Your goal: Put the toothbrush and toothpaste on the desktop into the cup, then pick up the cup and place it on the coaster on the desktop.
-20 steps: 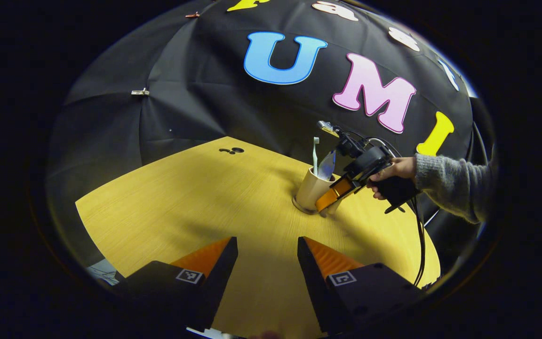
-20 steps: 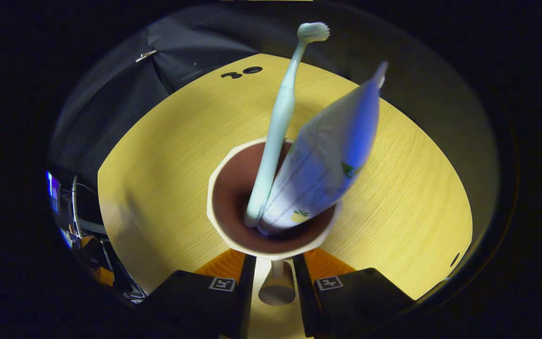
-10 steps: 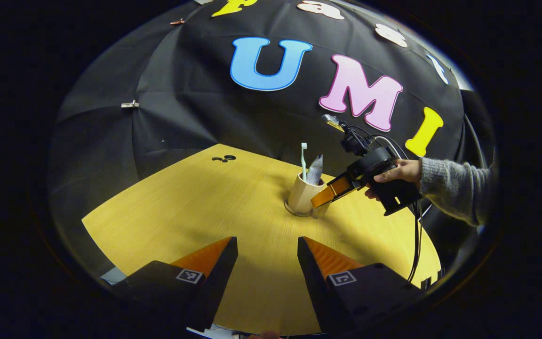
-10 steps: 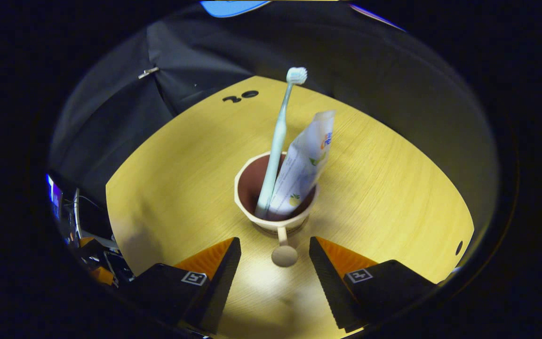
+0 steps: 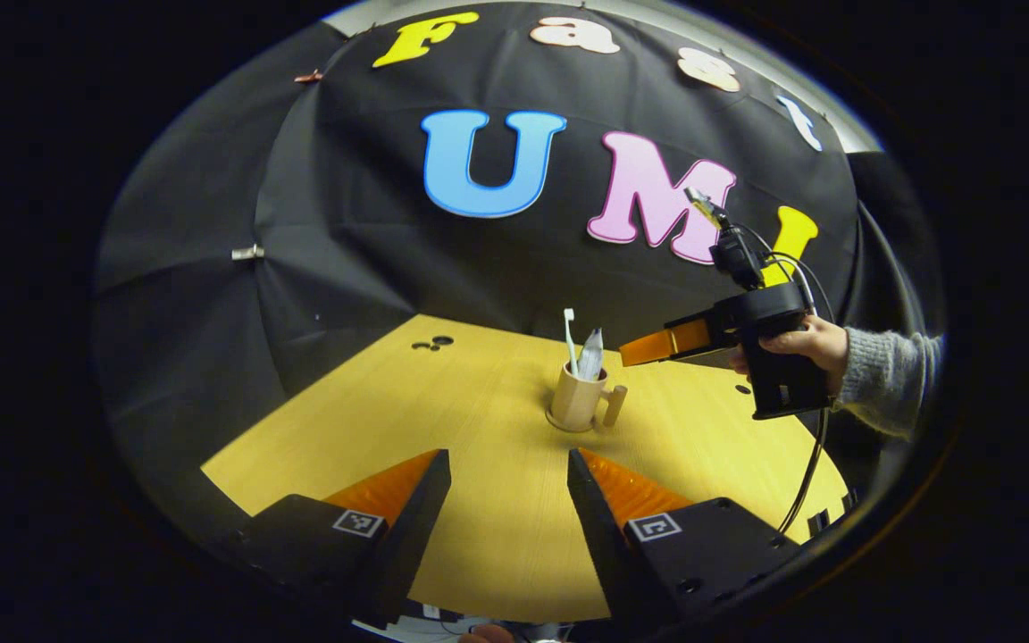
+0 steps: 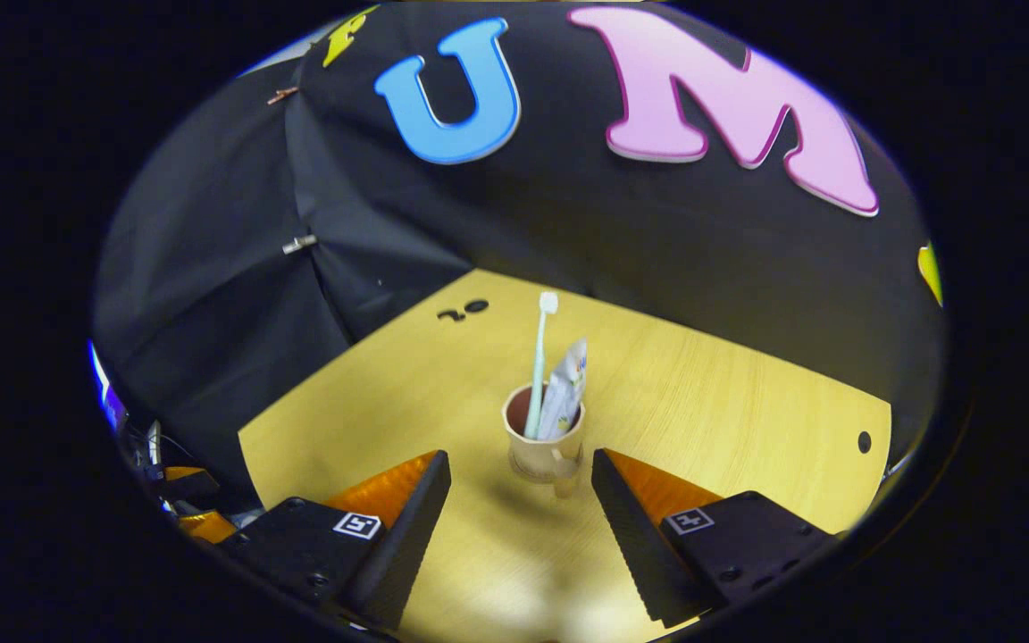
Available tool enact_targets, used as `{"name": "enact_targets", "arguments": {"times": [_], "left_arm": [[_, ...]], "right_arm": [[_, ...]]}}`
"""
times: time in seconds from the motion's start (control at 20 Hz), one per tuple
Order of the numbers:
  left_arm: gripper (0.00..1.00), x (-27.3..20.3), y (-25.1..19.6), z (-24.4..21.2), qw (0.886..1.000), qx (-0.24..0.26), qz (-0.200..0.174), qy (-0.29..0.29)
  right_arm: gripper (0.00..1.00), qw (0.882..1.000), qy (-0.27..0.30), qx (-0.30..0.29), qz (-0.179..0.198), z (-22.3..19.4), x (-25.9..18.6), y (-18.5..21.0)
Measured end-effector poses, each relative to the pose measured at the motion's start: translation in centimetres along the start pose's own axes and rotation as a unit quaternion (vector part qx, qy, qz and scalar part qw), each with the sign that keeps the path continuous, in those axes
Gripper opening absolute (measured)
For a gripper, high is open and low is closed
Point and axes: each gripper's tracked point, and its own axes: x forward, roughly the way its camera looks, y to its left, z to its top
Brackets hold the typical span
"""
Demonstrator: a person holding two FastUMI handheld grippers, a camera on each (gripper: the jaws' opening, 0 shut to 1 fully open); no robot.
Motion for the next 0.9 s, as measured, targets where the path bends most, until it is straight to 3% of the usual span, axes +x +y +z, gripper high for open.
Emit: {"name": "enact_targets", "arguments": {"times": [0.3, 0.55, 0.9], "left_arm": [[0.87, -3.7, -1.2, 6.0, 0.996, 0.036, -0.053, -0.056], [0.88, -6.3, -2.7, 9.7, 0.99, 0.042, -0.089, -0.097], [0.93, -8.1, -4.2, 12.0, 0.986, 0.043, -0.102, -0.126]], "right_arm": [[0.98, 0.995, -0.092, 0.006, -0.023, 3.7, -9.5, 3.2], [0.98, 0.984, -0.167, -0.01, -0.055, 5.1, -16.6, 5.3], [0.98, 0.971, -0.227, -0.009, -0.08, 6.2, -23.5, 7.2]]}}
